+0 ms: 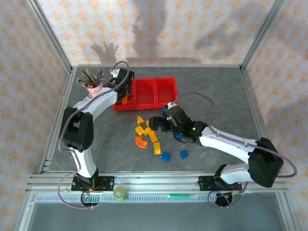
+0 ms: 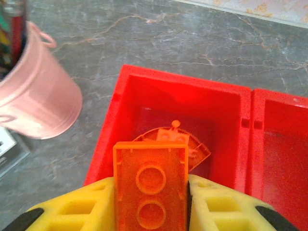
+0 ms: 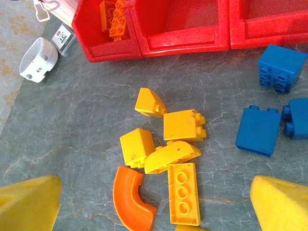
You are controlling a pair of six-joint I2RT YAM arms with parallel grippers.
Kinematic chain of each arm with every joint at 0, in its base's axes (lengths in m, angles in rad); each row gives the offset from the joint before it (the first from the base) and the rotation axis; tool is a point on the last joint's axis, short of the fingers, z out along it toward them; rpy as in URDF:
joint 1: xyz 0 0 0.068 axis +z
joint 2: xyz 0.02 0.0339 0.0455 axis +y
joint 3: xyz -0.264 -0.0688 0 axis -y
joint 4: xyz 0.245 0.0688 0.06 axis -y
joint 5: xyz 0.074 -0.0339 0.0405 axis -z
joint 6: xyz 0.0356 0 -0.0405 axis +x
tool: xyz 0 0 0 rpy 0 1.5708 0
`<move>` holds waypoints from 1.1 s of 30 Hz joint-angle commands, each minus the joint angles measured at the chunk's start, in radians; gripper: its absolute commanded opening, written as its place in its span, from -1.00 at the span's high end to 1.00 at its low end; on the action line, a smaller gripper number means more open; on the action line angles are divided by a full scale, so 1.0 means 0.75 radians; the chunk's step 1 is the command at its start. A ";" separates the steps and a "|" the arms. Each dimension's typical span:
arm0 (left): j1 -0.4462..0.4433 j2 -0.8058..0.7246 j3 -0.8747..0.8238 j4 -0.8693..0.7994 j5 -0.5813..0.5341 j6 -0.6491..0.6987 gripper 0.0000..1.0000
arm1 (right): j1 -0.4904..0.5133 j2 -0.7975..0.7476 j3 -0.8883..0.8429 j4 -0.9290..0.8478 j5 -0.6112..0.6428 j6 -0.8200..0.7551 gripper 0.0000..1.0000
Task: Sort the legos into containers by color
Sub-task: Place the lego in the container, then pick up the lego from the middle-left of the table.
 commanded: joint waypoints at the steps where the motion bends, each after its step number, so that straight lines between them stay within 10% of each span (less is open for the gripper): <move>1: 0.017 0.093 0.075 -0.016 0.034 0.046 0.31 | -0.008 0.006 0.046 -0.017 0.002 -0.029 -1.00; 16: 0.035 0.102 0.157 -0.088 0.146 0.056 0.03 | -0.011 -0.023 0.071 -0.055 0.022 -0.055 -1.00; 33: -0.222 -0.626 -0.600 0.021 0.242 -0.184 -0.08 | -0.012 -0.085 -0.063 -0.097 -0.021 -0.085 -1.00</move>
